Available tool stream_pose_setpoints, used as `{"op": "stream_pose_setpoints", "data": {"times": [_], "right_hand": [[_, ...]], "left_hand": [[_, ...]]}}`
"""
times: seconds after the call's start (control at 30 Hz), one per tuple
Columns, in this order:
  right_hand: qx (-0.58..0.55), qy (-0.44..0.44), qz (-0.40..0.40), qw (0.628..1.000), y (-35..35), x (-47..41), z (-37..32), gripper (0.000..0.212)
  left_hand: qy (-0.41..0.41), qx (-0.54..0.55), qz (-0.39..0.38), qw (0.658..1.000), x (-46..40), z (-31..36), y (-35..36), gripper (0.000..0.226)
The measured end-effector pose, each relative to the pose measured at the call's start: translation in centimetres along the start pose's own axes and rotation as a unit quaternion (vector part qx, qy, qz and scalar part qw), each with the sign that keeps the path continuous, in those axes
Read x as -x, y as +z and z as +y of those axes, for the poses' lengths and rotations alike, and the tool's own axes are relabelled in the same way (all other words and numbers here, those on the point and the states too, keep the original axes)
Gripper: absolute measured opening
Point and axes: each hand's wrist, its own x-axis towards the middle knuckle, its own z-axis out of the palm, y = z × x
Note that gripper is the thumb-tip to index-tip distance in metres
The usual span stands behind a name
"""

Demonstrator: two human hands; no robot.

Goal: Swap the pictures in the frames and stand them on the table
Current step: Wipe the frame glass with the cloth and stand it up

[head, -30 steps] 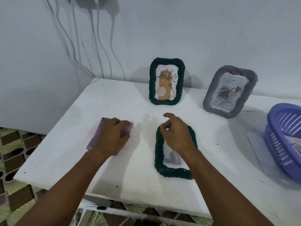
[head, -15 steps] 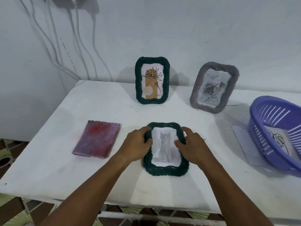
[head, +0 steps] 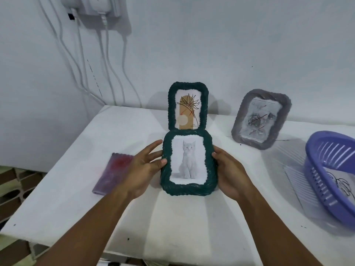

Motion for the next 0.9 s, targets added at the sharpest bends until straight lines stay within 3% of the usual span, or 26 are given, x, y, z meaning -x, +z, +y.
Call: {"op": "stream_pose_setpoints", "data": {"times": [0.27, 0.43, 0.6, 0.77, 0.9], "right_hand": [[-0.003, -0.031, -0.141, 0.989, 6.8, -5.6, -3.2, 0.039], [0.001, -0.085, -0.161, 0.983, 11.7, -9.4, -3.9, 0.038], [0.19, -0.138, -0.128, 0.964, 15.2, -12.9, -3.7, 0.033], [0.383, -0.176, -0.126, 0.898, 16.2, -15.3, -2.4, 0.046], [0.47, -0.202, -0.115, 0.852, 16.6, -16.2, -1.9, 0.055]], "left_hand": [[0.099, -0.068, -0.007, 0.993, -2.2, 6.4, -4.4, 0.065], [0.15, -0.129, 0.034, 0.98, -3.8, 9.4, -7.4, 0.075], [0.184, -0.163, 0.111, 0.963, -5.5, 10.5, -10.1, 0.079], [0.177, -0.206, 0.147, 0.951, -7.2, 9.7, -12.1, 0.084], [0.176, -0.23, 0.163, 0.943, -8.5, 9.1, -12.4, 0.086]]}}
